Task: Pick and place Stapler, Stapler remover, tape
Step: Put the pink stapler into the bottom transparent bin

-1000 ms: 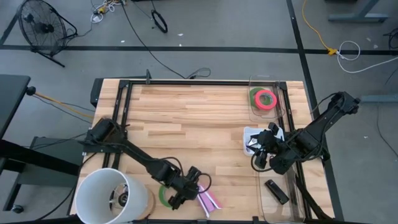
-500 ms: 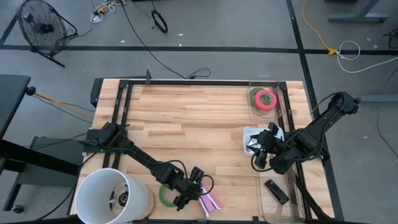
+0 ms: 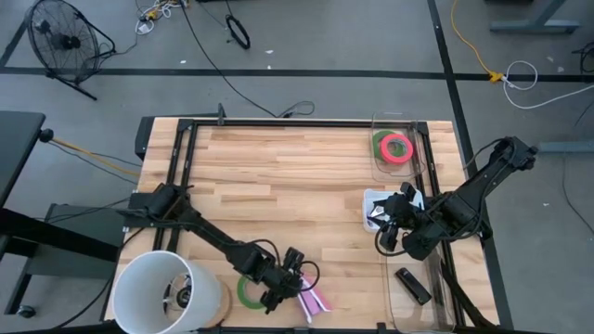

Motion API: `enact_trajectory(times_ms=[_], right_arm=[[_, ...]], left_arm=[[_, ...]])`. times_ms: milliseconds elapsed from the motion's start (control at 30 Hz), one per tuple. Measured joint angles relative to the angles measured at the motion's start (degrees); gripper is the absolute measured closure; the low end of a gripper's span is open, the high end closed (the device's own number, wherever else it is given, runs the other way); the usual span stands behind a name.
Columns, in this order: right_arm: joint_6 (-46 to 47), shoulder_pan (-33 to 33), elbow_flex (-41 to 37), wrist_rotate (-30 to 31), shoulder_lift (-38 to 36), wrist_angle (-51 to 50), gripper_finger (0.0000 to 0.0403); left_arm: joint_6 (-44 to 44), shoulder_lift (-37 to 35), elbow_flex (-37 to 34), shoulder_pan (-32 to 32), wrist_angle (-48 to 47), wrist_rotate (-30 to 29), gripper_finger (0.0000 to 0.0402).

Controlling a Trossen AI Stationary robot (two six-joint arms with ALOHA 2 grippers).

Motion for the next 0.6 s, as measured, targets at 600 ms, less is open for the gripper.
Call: enact_trajectory(times_ms=[600], right_arm=[[-0.3, 0.0, 0.0, 0.0, 0.0, 0.8, 0.0183]], left_arm=[[-1.1, 0.0, 0.1, 0.4, 0.2, -3.4, 0.0105]])
